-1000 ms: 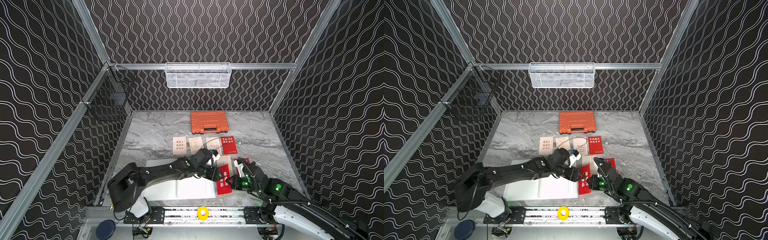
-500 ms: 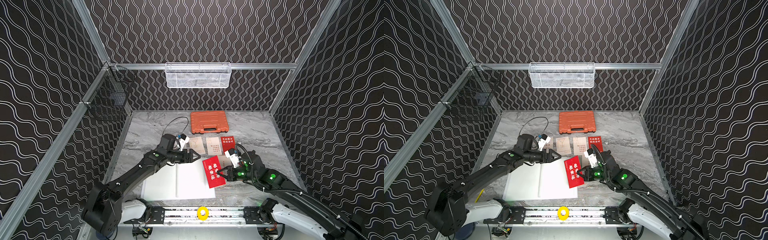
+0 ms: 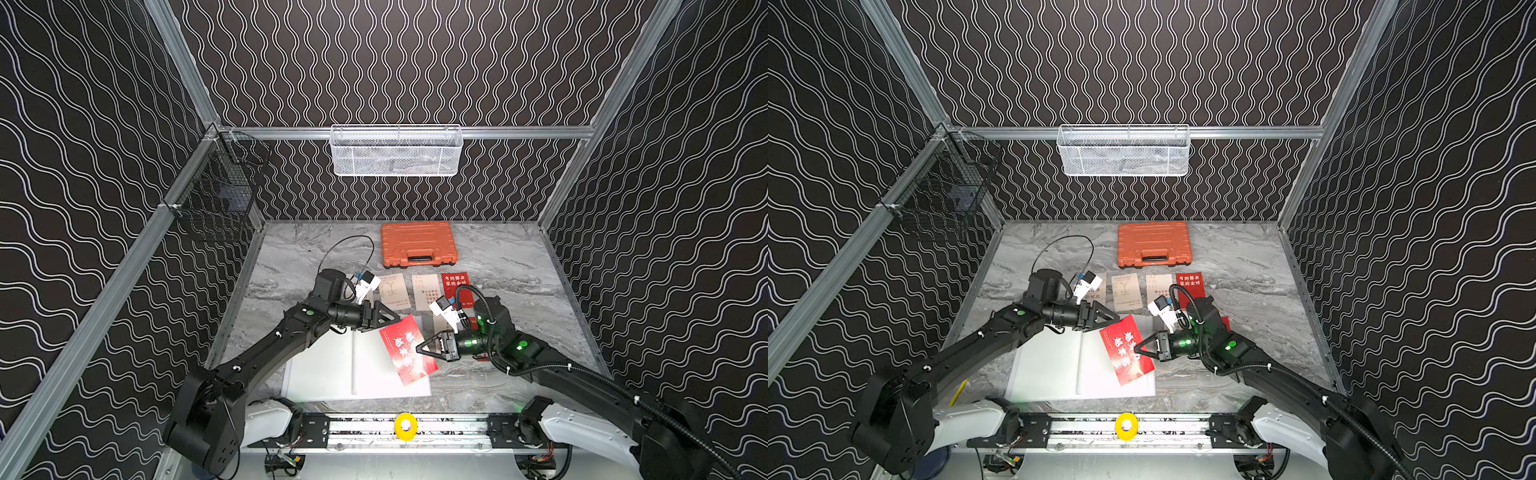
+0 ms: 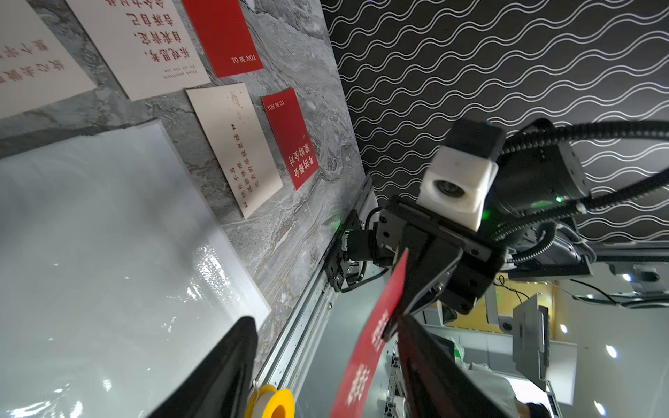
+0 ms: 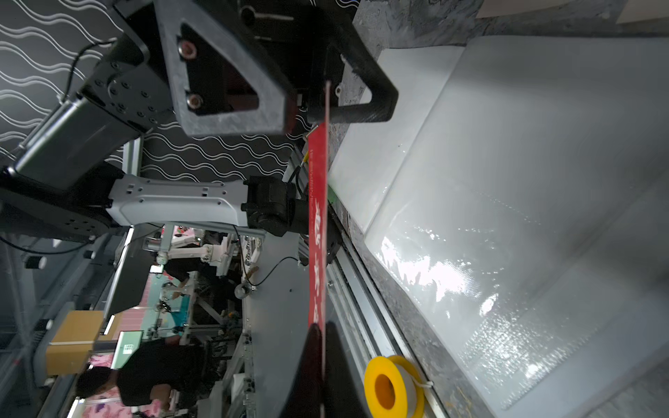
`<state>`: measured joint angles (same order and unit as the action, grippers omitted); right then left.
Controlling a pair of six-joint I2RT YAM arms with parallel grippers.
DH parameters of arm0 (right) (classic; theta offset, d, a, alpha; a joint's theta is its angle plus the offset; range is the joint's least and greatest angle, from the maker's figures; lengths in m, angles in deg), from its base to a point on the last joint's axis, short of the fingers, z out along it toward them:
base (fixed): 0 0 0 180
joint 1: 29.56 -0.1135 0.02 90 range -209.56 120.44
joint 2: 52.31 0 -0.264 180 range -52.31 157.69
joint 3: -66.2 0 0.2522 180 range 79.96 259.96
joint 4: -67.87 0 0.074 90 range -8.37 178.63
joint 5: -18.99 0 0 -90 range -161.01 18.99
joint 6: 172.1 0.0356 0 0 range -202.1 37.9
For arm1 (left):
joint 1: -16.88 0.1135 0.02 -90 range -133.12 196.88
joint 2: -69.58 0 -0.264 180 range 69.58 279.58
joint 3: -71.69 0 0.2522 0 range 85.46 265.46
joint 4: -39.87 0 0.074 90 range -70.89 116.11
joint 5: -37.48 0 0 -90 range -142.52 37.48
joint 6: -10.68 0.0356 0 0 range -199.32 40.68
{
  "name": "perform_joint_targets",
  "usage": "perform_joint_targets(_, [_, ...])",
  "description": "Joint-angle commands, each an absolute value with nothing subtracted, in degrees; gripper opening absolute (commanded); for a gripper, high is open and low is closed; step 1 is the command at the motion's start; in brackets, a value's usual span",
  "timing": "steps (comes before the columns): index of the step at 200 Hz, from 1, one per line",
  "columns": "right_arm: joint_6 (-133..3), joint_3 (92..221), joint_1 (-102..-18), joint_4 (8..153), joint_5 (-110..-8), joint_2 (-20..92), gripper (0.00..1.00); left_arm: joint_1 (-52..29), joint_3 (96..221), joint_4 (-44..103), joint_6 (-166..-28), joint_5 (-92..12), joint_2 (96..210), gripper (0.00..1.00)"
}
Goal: Place the photos into the photo albums
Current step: Pick up the photo at the center of the board.
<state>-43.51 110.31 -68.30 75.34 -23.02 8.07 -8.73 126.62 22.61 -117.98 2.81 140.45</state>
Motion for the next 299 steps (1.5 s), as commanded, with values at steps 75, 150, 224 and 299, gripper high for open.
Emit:
perform_joint_targets(75, [-43.6,113.2,-66.2,66.7,-13.7,16.6,0.00,-10.7,125.3,24.1,-116.6,8.0,139.7,0.44])
perform_joint_targets(150, [-44.3,113.8,-65.4,66.6,-11.6,18.9,0.00,-11.0,125.2,27.5,-119.0,8.6,140.5,0.11])
perform_joint_targets(224, [-41.8,113.3,-64.1,63.6,-11.1,19.8,0.13,-11.2,124.0,31.9,-122.9,7.5,141.8,0.00])
perform_joint_targets(299, [-41.8,110.7,-58.7,68.1,-14.6,16.4,0.61,-6.3,123.3,37.1,-129.2,3.0,139.7,0.00])
